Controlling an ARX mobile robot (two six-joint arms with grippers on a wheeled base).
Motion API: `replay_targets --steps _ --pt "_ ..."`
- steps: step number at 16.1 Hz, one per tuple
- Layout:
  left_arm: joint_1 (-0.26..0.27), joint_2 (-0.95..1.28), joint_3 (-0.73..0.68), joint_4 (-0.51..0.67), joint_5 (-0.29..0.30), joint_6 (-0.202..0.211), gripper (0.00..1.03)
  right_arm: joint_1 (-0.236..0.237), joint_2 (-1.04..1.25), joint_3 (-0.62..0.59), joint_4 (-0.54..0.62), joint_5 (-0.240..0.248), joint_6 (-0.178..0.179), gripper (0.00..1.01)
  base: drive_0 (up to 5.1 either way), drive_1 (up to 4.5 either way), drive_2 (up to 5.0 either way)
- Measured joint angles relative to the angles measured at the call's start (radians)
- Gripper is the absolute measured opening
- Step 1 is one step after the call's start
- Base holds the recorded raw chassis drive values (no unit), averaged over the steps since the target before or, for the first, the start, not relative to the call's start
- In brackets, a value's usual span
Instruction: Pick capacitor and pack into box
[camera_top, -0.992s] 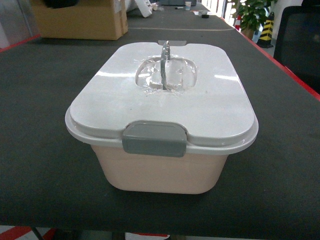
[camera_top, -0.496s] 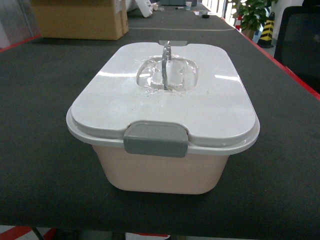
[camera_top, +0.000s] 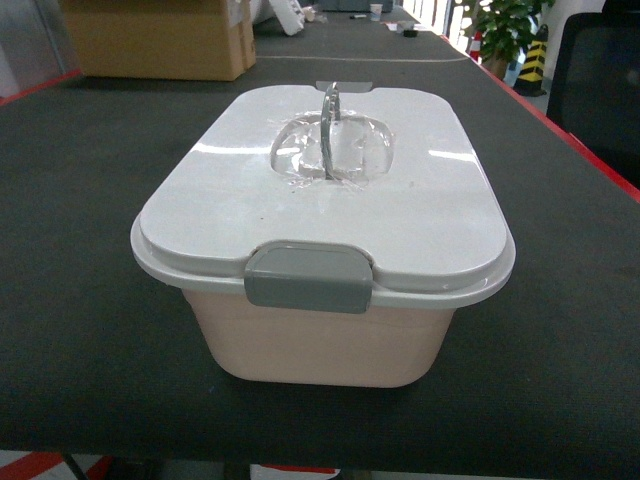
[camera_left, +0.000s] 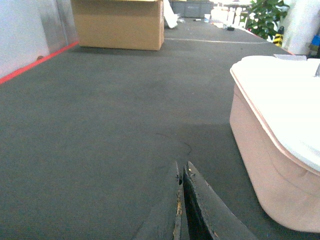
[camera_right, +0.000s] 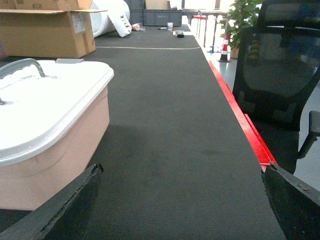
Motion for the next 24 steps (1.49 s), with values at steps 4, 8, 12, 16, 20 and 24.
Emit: replay_targets --steps 4,8,12,16,20,24 --pt "0.000 -0.183 0.000 -0.159 0.000 0.000 0.02 0.000 0.000 0.000 0.000 0.000 0.000 0.98 0.0 0.00 0.0" --pt "0.000 -0.327 0.000 -0.296 0.000 0.000 0.02 0.000 0.000 0.000 0.000 0.000 0.000 0.98 0.0 0.00 0.0" --pt "0.000 -0.427 0.000 -0.393 0.000 0.000 0.02 0.000 0.000 0.000 0.000 0.000 0.000 0.98 0.0 0.00 0.0" --pt "0.000 -0.505 0.000 -0.473 0.000 0.000 0.02 0.000 0.000 0.000 0.000 0.000 0.000 0.98 0.0 0.00 0.0" --pt "0.000 -0.688 0.003 -0.649 0.000 0.001 0.02 0.000 0.000 0.000 0.000 0.001 0.000 0.98 0.0 0.00 0.0" --pt "0.000 -0.689 0.000 -0.669 0.000 0.002 0.02 0.000 0.000 0.000 0.000 0.000 0.000 0.98 0.0 0.00 0.0"
